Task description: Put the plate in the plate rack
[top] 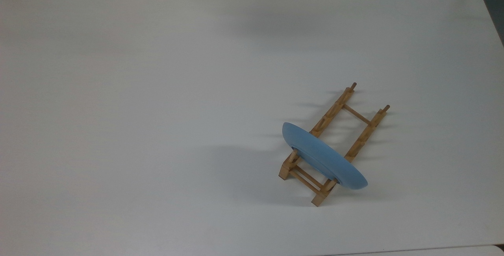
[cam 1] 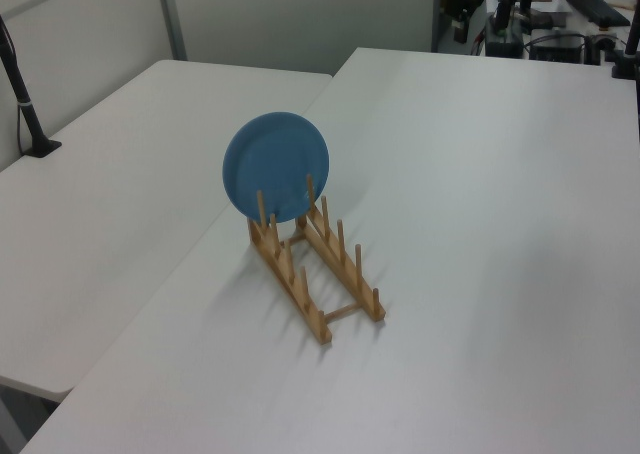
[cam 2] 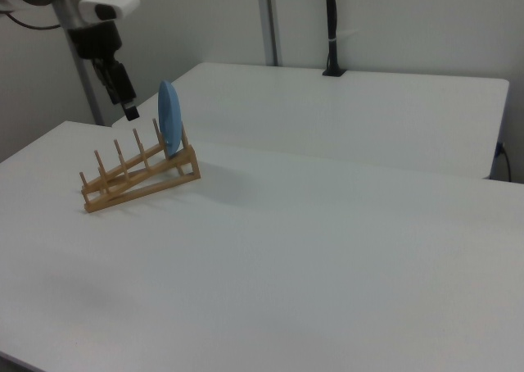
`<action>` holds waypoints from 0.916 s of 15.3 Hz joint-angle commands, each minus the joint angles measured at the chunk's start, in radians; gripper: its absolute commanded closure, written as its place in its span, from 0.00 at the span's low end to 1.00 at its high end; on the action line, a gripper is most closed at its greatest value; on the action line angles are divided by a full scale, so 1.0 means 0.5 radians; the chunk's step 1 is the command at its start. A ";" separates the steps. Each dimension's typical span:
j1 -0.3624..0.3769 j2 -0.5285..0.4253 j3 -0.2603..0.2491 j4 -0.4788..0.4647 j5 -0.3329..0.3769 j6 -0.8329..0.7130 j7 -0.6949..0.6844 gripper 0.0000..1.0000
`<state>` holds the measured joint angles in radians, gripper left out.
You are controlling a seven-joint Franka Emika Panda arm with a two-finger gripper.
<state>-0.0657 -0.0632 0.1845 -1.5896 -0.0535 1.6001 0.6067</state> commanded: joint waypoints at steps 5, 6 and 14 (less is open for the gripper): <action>-0.111 0.004 -0.124 -0.067 0.052 0.095 -0.919 0.00; -0.114 0.007 -0.124 -0.070 0.052 0.098 -0.937 0.00; -0.111 0.044 -0.130 -0.061 0.052 0.150 -0.986 0.00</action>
